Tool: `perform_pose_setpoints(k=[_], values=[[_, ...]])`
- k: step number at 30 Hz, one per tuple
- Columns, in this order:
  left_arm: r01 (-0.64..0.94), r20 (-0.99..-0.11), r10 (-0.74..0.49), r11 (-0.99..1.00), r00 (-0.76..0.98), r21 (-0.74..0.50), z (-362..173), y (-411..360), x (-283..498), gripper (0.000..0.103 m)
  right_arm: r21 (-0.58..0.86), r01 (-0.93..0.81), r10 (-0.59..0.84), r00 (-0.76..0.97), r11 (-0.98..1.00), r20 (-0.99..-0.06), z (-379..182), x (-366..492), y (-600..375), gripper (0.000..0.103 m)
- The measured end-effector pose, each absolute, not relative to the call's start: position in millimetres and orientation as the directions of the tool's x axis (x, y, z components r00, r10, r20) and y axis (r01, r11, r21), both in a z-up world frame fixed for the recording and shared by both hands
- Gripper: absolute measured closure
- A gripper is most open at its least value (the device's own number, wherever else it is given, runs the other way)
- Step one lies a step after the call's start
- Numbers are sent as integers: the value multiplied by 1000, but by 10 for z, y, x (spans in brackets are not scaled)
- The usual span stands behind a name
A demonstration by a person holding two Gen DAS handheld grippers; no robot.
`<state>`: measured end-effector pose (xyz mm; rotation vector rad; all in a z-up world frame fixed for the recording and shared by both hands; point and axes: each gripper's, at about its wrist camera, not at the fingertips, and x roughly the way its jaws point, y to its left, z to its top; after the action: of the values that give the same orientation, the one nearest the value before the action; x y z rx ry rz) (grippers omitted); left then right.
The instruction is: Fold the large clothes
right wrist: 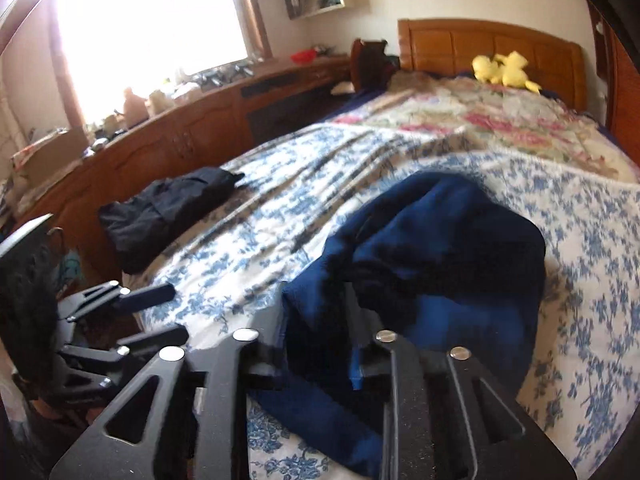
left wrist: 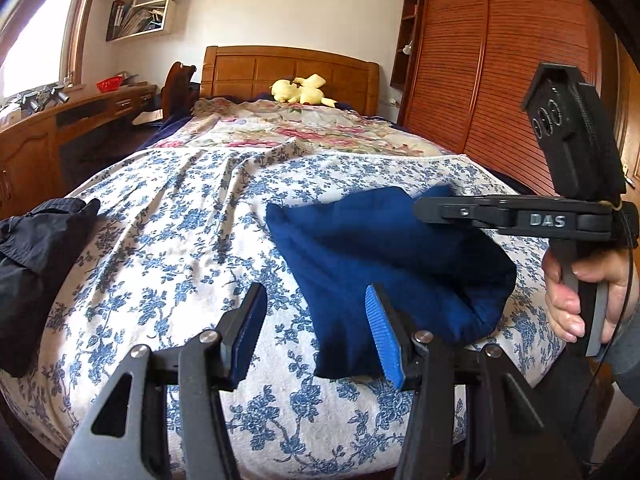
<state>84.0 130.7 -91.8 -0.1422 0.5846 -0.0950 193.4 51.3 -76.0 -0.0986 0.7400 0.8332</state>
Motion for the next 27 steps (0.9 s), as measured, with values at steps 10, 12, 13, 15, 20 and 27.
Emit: perform_pose_setpoints(k=[10, 12, 13, 15, 20, 27], values=[[70, -545, -142, 986, 826, -151, -925, 1199, 879, 53, 103, -660, 565, 540, 744, -624, -617, 1903, -1, 61], [74, -546, -145, 986, 825, -149, -919, 1171, 900, 53, 48, -634, 500, 558, 772, -662, -743, 1941, -105, 62], [75, -547, -146, 986, 824, -150, -920, 1161, 909, 53, 37, -626, 479, 556, 779, -679, -812, 1945, -142, 63], [75, -546, -147, 985, 825, -152, -912, 1139, 919, 53, 21, -620, 450, 546, 784, -707, -959, 1939, -214, 65], [83, -548, -156, 984, 822, -156, -927, 1092, 956, 53, 54, -642, 442, 463, 765, -768, -1314, 1890, -233, 64], [105, -582, -177, 982, 794, -155, -1046, 939, 1078, 53, 87, -627, 462, 467, 774, -754, -1488, 1847, -257, 64]])
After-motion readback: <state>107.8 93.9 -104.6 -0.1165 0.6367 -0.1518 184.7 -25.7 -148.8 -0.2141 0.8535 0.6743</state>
